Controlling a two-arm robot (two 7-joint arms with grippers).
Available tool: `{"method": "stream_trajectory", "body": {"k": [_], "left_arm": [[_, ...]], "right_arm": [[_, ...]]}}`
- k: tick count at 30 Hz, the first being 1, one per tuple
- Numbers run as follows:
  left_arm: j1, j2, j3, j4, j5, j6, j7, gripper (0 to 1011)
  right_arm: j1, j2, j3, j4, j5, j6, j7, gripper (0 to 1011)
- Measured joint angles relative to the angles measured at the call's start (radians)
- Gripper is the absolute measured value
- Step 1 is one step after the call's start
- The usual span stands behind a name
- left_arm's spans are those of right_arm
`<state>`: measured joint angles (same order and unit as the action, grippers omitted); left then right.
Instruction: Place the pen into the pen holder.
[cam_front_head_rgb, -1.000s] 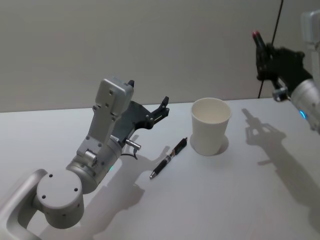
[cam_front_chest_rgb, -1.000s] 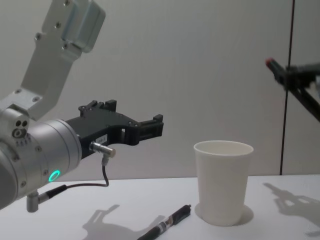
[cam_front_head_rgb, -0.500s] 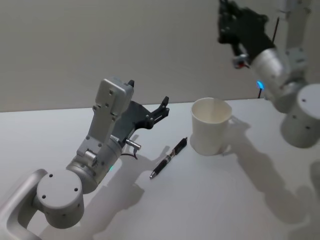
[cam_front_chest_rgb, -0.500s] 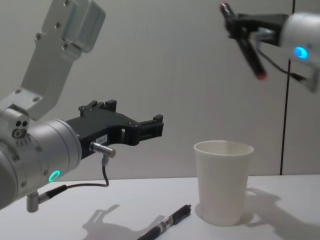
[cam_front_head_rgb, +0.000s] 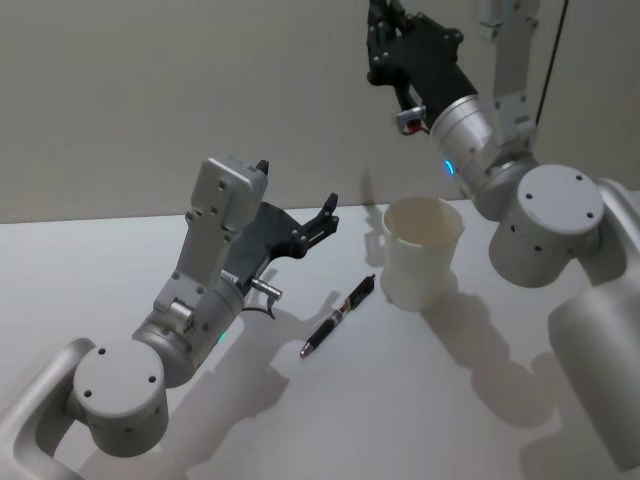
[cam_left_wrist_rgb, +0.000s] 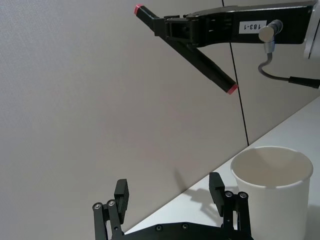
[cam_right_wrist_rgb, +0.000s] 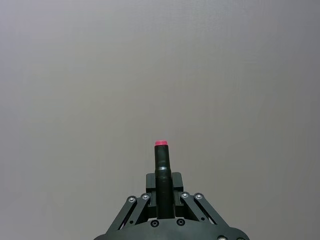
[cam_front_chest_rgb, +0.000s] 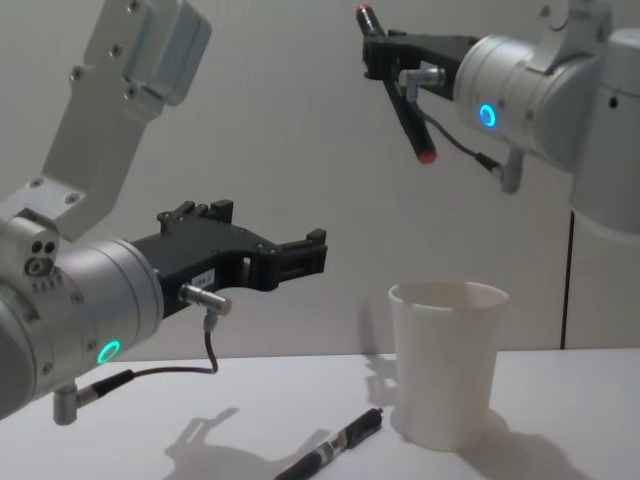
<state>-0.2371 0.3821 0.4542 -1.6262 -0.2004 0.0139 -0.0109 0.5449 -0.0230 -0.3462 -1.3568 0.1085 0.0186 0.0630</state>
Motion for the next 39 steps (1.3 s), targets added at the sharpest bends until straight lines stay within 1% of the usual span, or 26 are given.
{"method": "stream_trajectory", "body": {"k": [6, 22, 39], "left_arm": [[0.000, 0.000, 0.000, 0.000, 0.000, 0.000, 0.000, 1001], [0.000, 0.000, 0.000, 0.000, 0.000, 0.000, 0.000, 1001], [0.000, 0.000, 0.000, 0.000, 0.000, 0.000, 0.000, 1001]], "right_arm": [[0.000, -0.003, -0.002, 0.007, -0.008, -0.008, 0.006, 169], [-0.026, 0.018, 0.007, -0.006, -0.016, -0.009, 0.029, 169], [-0.065, 0.028, -0.001, 0.024, -0.015, 0.002, 0.035, 169]]}}
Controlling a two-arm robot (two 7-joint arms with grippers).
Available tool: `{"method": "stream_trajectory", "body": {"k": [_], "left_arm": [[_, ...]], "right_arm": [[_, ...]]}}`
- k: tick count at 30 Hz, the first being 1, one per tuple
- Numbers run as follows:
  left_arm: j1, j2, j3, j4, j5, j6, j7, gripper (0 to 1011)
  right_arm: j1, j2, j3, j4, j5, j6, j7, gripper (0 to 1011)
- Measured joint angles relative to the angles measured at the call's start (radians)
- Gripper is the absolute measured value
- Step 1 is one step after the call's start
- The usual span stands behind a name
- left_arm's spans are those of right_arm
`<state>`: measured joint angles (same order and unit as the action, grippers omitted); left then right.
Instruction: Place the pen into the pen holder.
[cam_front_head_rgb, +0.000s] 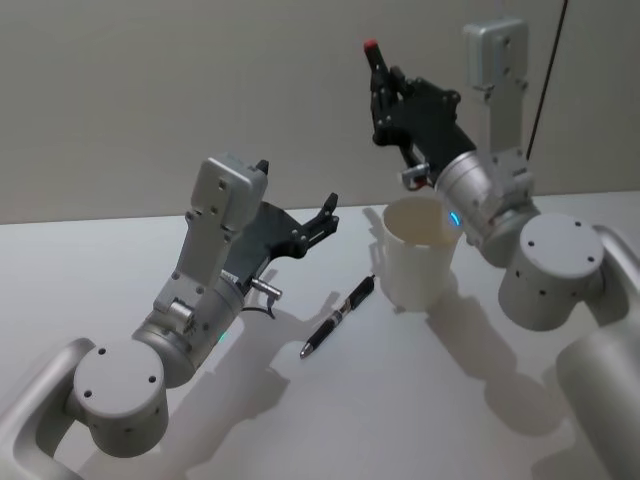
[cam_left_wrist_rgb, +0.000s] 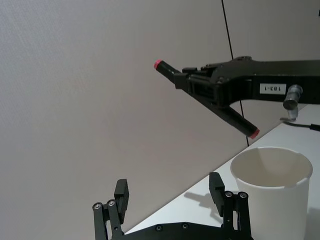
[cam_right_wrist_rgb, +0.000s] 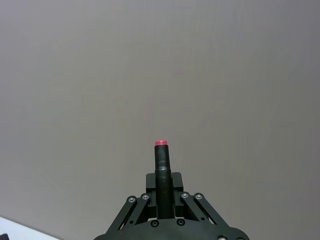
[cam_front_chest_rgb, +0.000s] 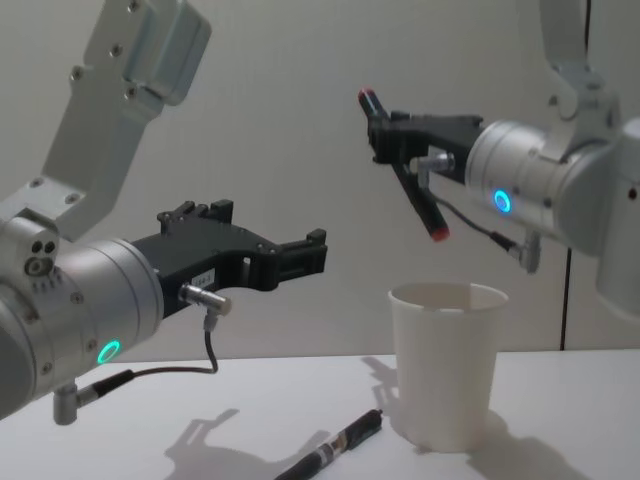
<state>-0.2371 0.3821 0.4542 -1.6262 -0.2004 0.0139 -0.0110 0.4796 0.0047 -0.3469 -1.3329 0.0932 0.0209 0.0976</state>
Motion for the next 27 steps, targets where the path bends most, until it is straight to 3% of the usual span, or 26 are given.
{"method": "stream_trajectory", "body": {"k": [27], "left_arm": [[0.000, 0.000, 0.000, 0.000, 0.000, 0.000, 0.000, 1001]], "right_arm": [[-0.045, 0.001, -0.017, 0.049, -0.007, 0.007, -0.018, 169]]}}
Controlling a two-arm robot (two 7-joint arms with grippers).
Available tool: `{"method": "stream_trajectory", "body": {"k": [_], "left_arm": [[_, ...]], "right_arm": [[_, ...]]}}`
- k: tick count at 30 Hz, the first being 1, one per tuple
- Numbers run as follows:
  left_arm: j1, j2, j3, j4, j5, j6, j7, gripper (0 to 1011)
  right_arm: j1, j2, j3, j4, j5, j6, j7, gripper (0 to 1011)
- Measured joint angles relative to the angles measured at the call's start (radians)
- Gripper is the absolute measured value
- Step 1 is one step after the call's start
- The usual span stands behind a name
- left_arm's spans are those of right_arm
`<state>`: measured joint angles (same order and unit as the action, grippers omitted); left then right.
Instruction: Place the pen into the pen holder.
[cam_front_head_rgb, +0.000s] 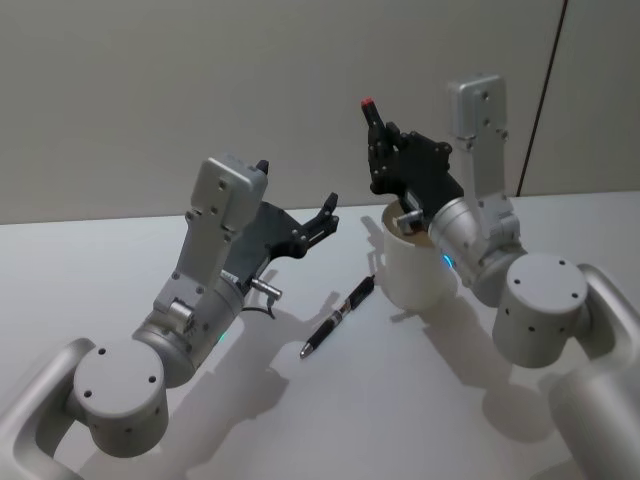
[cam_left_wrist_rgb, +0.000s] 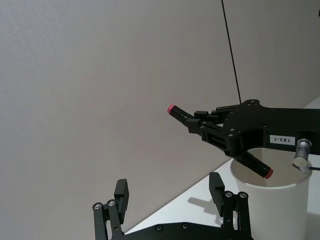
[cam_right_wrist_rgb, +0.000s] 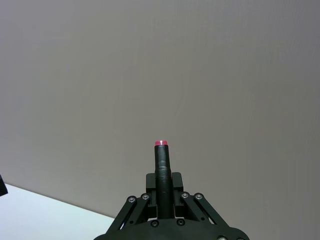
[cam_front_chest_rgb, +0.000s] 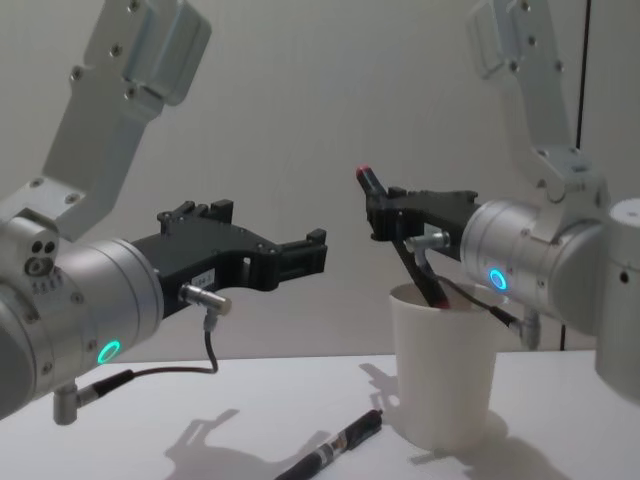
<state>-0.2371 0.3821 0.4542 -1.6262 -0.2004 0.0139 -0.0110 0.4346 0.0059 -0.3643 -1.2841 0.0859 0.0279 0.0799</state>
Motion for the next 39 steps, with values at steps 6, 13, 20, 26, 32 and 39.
{"method": "stream_trajectory", "body": {"k": [6, 13, 20, 26, 32, 39], "left_arm": [[0.000, 0.000, 0.000, 0.000, 0.000, 0.000, 0.000, 1001], [0.000, 0.000, 0.000, 0.000, 0.000, 0.000, 0.000, 1001], [0.000, 0.000, 0.000, 0.000, 0.000, 0.000, 0.000, 1001], [0.000, 0.000, 0.000, 0.000, 0.000, 0.000, 0.000, 1001], [0.000, 0.000, 0.000, 0.000, 0.000, 0.000, 0.000, 1001], [0.000, 0.000, 0.000, 0.000, 0.000, 0.000, 0.000, 1001]], "right_arm": [[-0.016, 0.008, 0.000, -0.013, -0.004, 0.003, -0.002, 169], [-0.033, 0.018, 0.001, -0.027, -0.007, 0.006, -0.005, 169], [-0.058, 0.033, 0.006, -0.048, -0.009, 0.008, -0.008, 169], [-0.076, 0.042, 0.008, -0.063, -0.008, 0.010, -0.010, 169], [-0.095, 0.051, 0.010, -0.077, 0.002, 0.012, -0.013, 169], [-0.114, 0.056, 0.012, -0.084, 0.018, 0.013, -0.025, 169]]}}
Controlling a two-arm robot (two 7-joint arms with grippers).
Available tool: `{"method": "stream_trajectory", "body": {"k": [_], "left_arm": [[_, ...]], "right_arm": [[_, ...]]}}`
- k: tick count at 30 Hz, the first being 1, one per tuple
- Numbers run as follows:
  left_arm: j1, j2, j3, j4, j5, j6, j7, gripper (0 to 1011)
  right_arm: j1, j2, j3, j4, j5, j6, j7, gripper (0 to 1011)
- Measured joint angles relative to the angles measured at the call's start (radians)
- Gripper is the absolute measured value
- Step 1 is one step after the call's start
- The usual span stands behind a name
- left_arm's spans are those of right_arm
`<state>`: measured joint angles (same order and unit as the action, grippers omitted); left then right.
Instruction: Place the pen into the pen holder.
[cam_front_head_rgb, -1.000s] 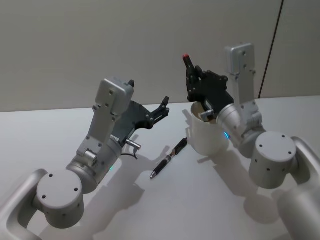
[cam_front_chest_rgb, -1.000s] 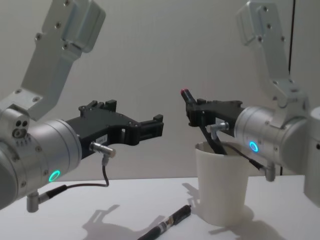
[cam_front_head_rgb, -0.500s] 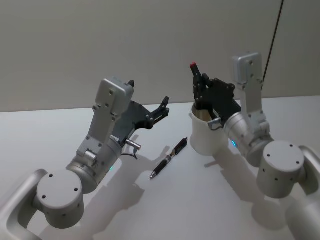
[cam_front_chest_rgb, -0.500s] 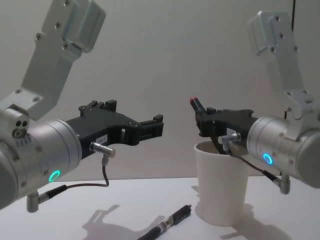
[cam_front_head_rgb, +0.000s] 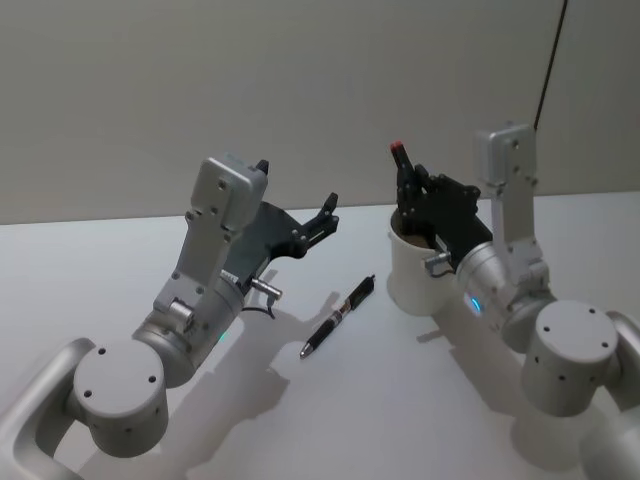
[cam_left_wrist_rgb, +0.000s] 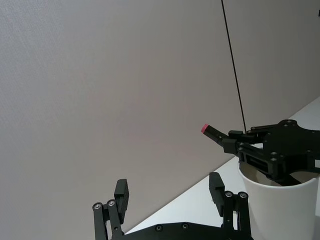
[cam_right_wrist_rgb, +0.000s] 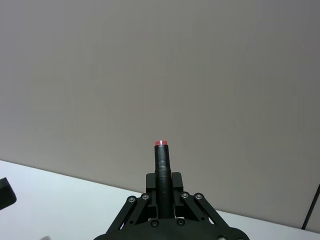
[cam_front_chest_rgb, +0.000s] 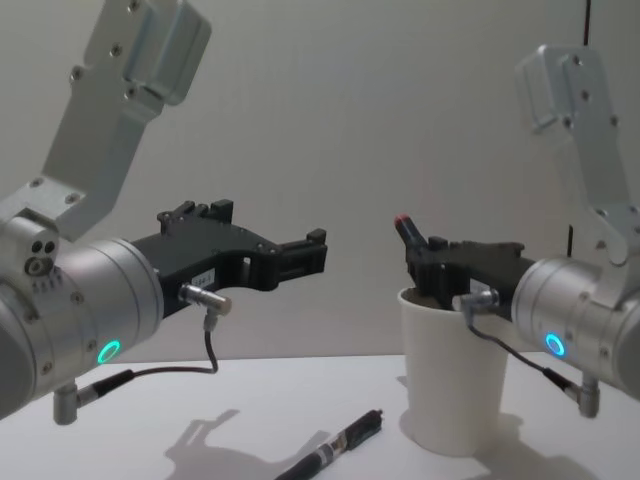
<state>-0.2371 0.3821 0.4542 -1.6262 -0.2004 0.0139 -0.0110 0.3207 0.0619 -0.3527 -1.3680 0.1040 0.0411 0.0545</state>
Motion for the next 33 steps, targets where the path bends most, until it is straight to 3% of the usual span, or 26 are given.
{"method": "stream_trajectory", "body": {"k": [19, 33], "left_arm": [[0.000, 0.000, 0.000, 0.000, 0.000, 0.000, 0.000, 1001], [0.000, 0.000, 0.000, 0.000, 0.000, 0.000, 0.000, 1001]], "right_arm": [[-0.031, 0.007, 0.007, -0.013, 0.033, -0.006, -0.042, 172], [-0.036, 0.008, 0.008, -0.016, 0.039, -0.009, -0.049, 581]]}}
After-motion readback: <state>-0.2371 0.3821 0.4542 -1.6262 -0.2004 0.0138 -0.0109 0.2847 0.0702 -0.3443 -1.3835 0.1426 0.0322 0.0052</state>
